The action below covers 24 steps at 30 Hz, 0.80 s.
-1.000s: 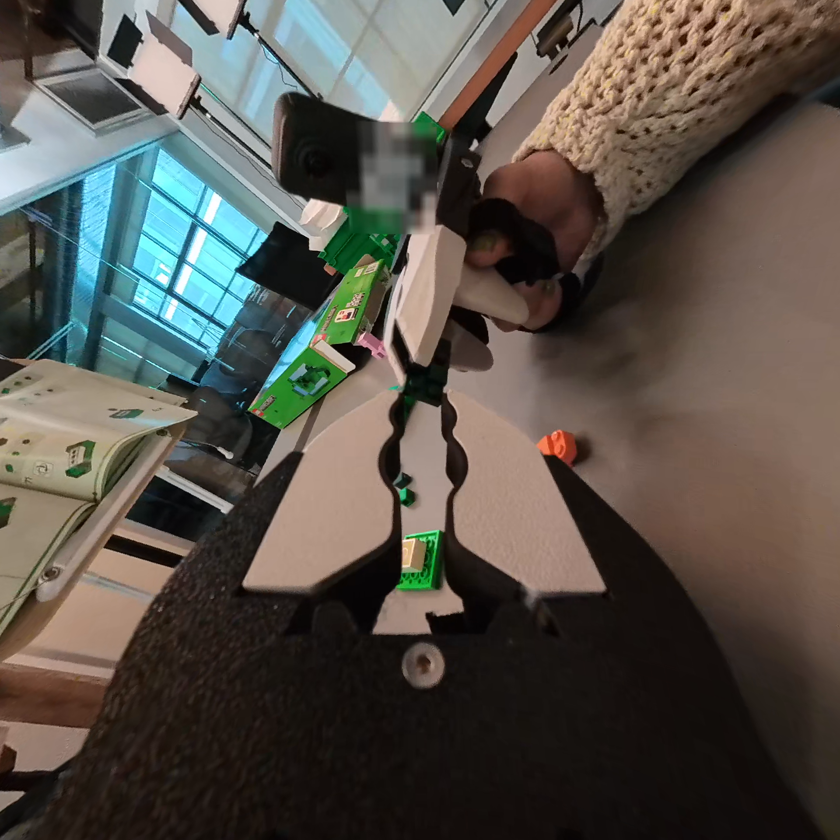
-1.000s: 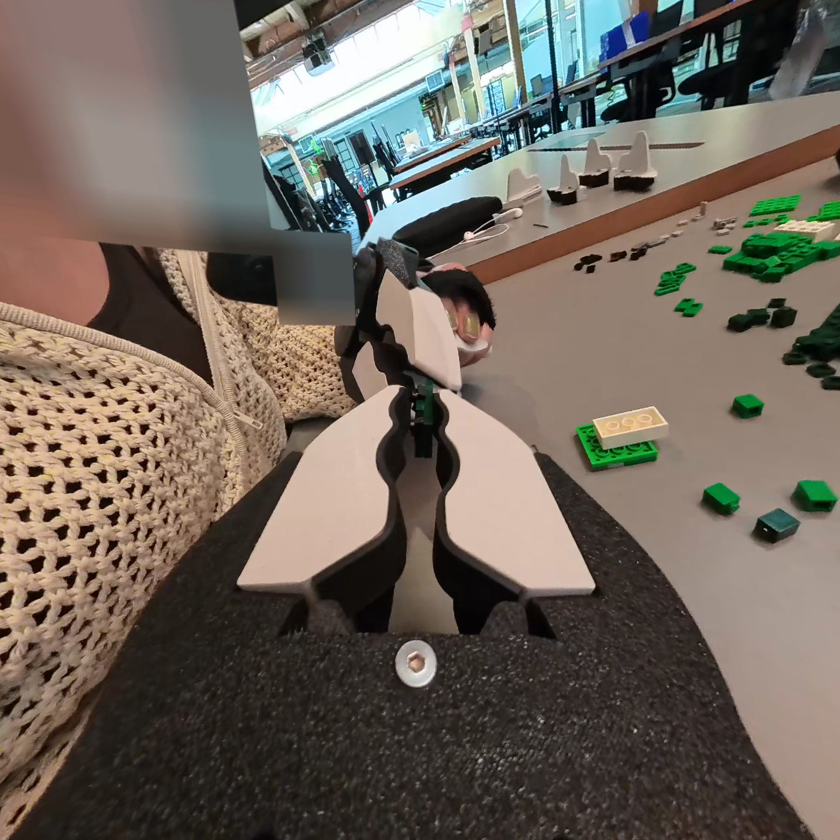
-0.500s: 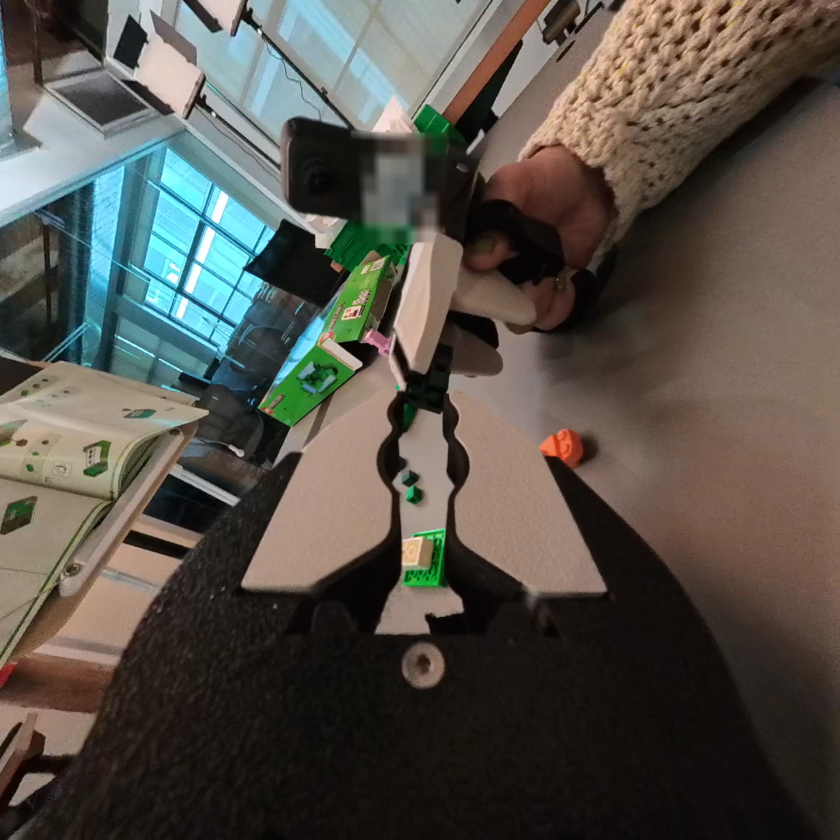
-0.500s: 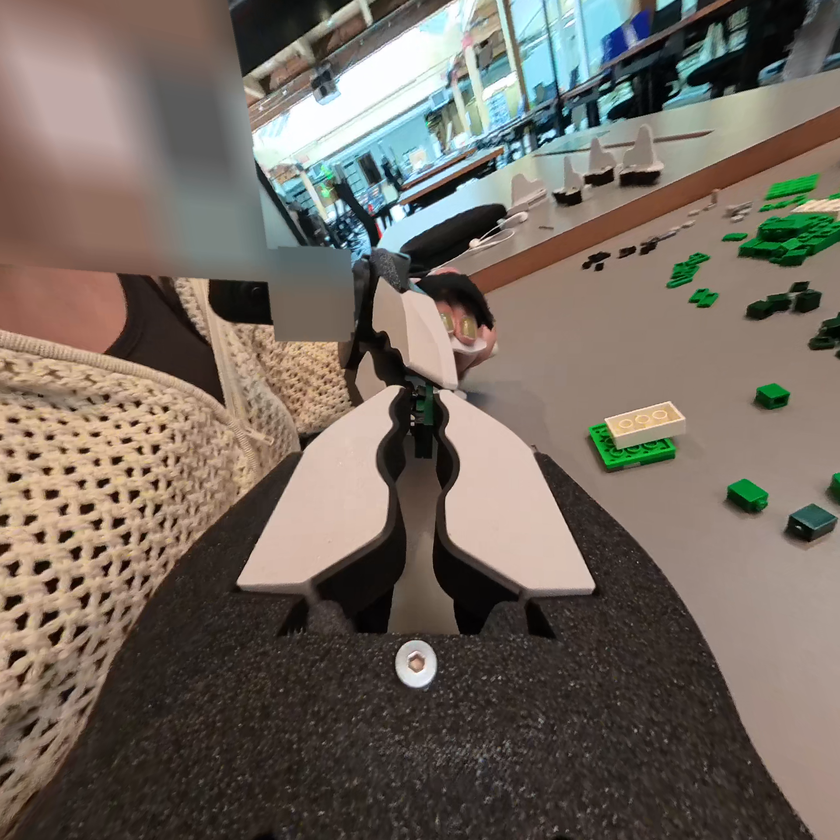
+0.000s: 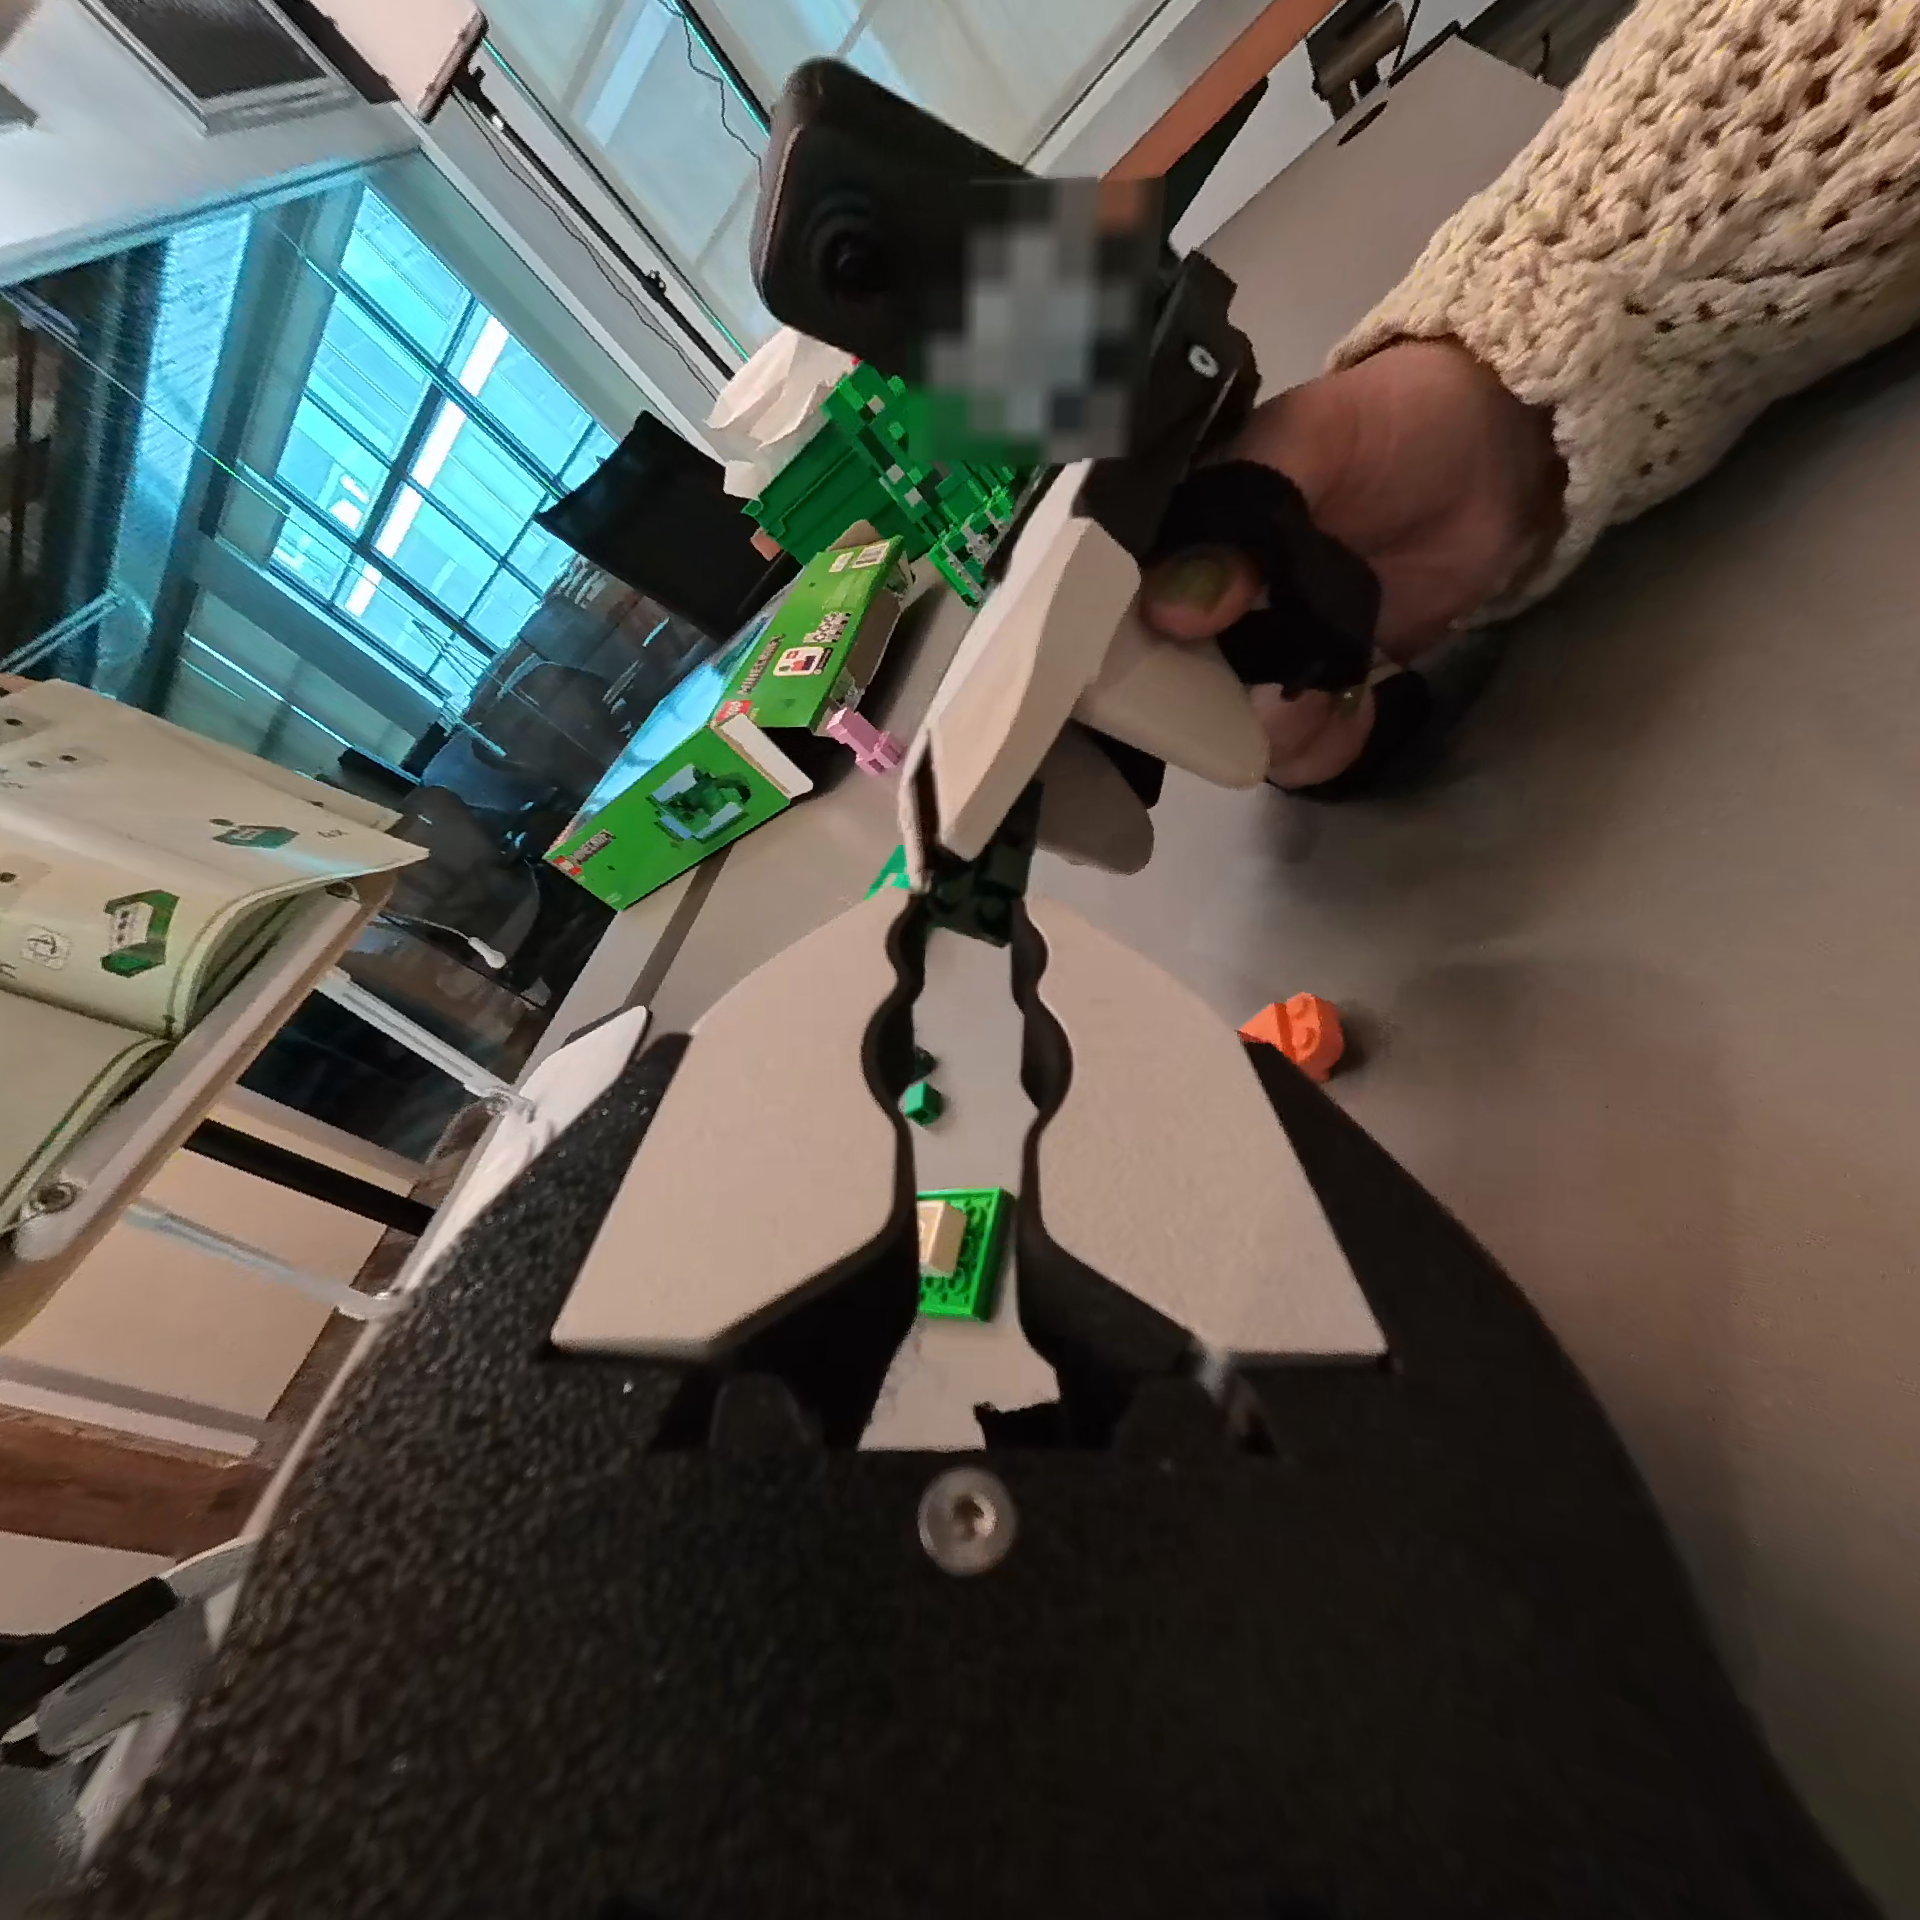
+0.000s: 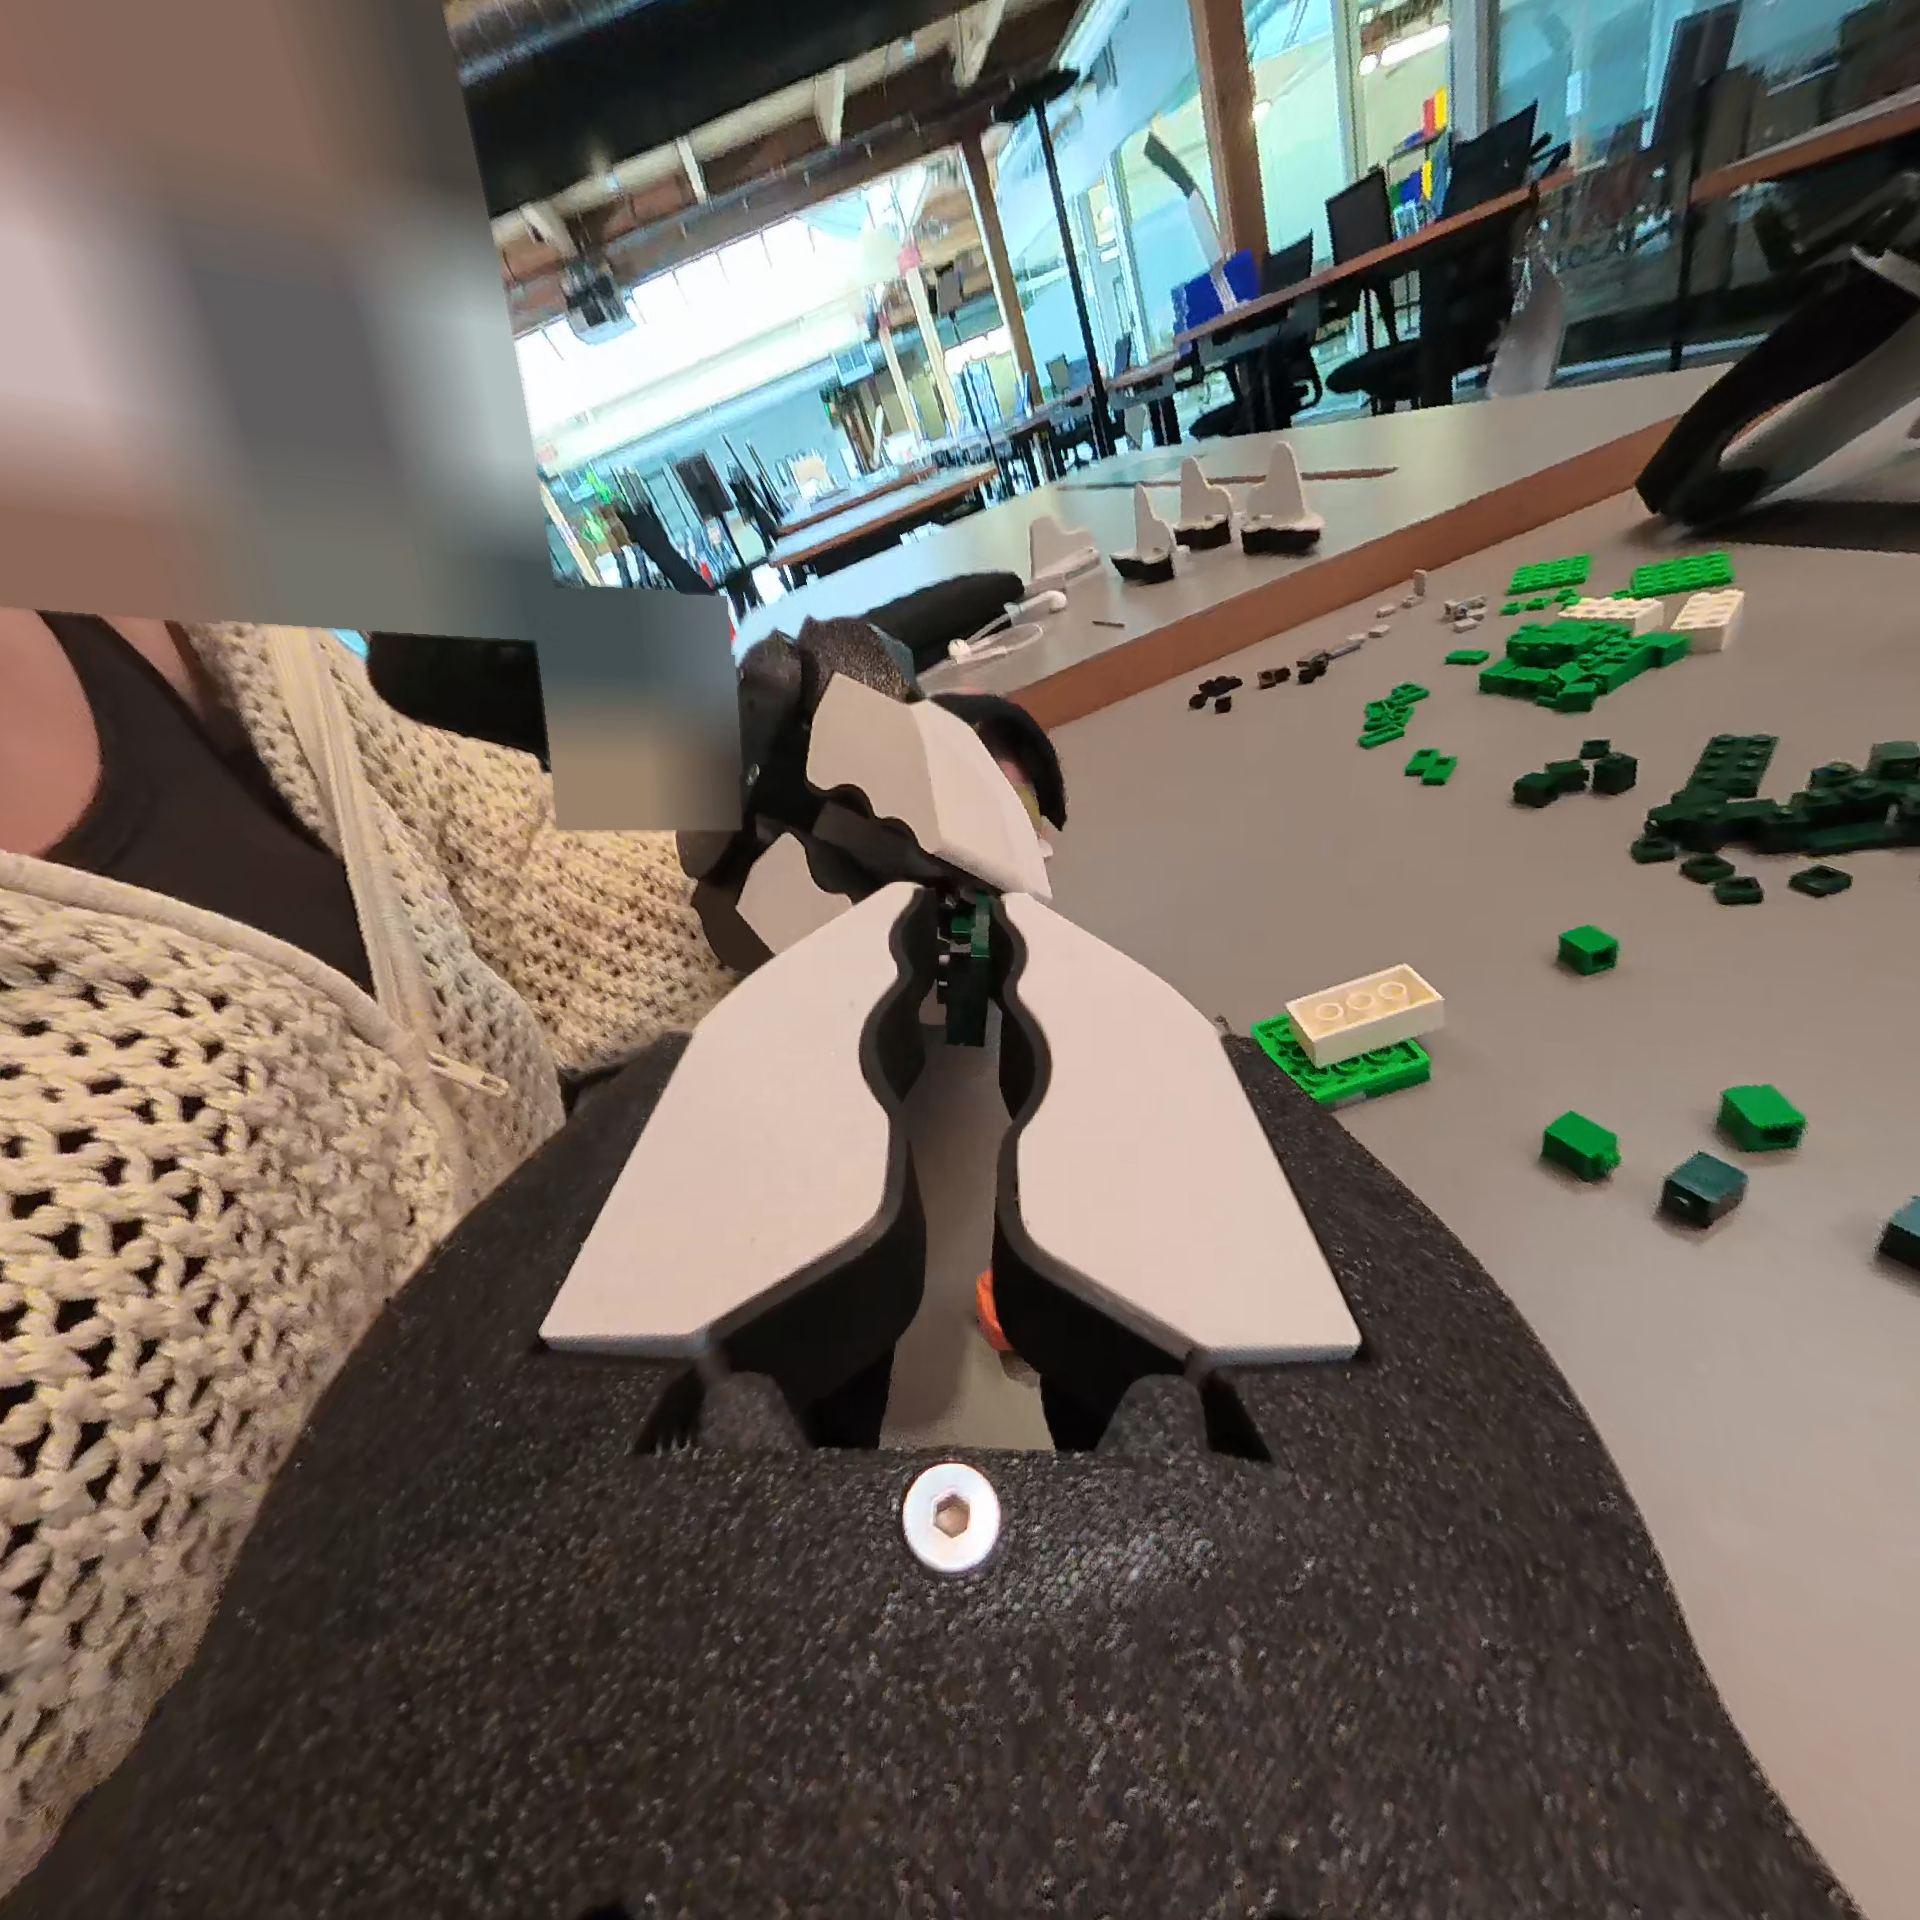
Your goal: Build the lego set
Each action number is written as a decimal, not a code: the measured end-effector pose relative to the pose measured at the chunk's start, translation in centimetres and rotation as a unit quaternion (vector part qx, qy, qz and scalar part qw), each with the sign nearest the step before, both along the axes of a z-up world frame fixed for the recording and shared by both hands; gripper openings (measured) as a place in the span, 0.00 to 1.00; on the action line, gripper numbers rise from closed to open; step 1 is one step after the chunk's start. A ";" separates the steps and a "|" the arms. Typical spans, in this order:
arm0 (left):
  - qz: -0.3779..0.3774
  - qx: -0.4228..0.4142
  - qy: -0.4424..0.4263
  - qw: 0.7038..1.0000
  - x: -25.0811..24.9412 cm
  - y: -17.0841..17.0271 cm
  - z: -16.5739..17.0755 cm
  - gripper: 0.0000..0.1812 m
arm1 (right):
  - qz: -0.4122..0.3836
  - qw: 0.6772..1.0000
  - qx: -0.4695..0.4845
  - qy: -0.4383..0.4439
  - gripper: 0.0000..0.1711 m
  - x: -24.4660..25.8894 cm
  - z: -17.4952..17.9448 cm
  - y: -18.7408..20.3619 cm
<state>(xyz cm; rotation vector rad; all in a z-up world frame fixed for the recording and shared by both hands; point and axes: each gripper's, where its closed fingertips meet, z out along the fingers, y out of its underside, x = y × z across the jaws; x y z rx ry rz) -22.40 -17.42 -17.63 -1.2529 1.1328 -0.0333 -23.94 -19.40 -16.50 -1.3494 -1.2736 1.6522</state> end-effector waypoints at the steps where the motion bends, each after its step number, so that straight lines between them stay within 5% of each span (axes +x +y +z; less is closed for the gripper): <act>1: -0.001 -0.007 -0.001 1.000 0.0 0.0 -0.1 0.08 | 0.000 1.000 0.004 -0.005 0.05 0.0 -0.1 0.1; 24: 0.025 -0.031 -0.001 0.999 -0.5 0.5 -0.4 0.08 | 0.003 1.000 -0.002 -0.028 0.06 -0.2 -0.7 0.4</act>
